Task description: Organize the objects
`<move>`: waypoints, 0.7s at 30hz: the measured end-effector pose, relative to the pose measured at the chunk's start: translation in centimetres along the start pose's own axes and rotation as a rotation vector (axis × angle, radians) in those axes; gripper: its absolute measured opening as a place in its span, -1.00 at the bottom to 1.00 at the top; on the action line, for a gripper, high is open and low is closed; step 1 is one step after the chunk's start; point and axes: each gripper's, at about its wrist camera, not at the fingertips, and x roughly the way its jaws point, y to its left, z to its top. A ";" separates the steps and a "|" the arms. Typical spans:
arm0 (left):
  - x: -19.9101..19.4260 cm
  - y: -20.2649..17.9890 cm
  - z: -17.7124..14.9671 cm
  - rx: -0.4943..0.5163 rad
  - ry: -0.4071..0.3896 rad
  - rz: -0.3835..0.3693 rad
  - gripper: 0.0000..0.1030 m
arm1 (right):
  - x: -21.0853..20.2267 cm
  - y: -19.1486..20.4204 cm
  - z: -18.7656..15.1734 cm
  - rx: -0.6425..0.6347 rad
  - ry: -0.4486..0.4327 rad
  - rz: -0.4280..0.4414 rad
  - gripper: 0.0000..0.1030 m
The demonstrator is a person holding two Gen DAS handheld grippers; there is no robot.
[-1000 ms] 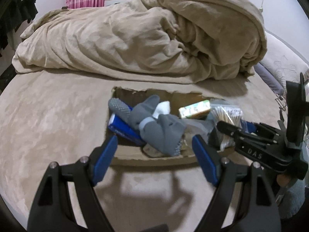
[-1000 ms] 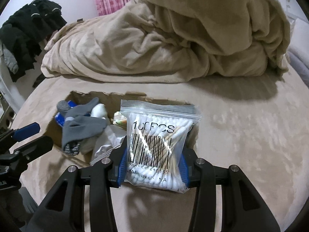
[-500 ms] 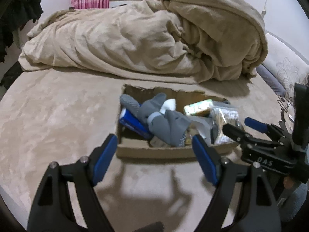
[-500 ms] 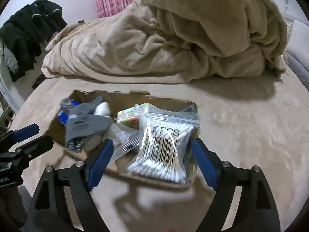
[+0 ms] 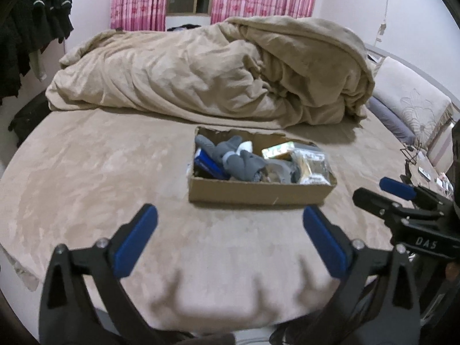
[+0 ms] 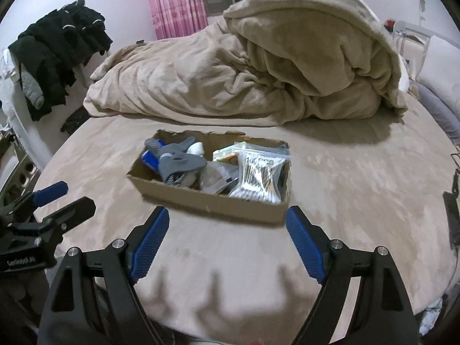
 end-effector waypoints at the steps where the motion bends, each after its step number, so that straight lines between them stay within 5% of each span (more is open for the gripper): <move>1: -0.5 0.0 -0.2 0.004 -0.002 0.007 0.99 | -0.5 0.2 -0.3 0.000 -0.001 -0.003 0.66; 21: -5.1 0.6 -1.4 0.002 -0.019 0.041 0.99 | -4.1 1.7 -3.0 0.012 -0.031 -0.011 0.78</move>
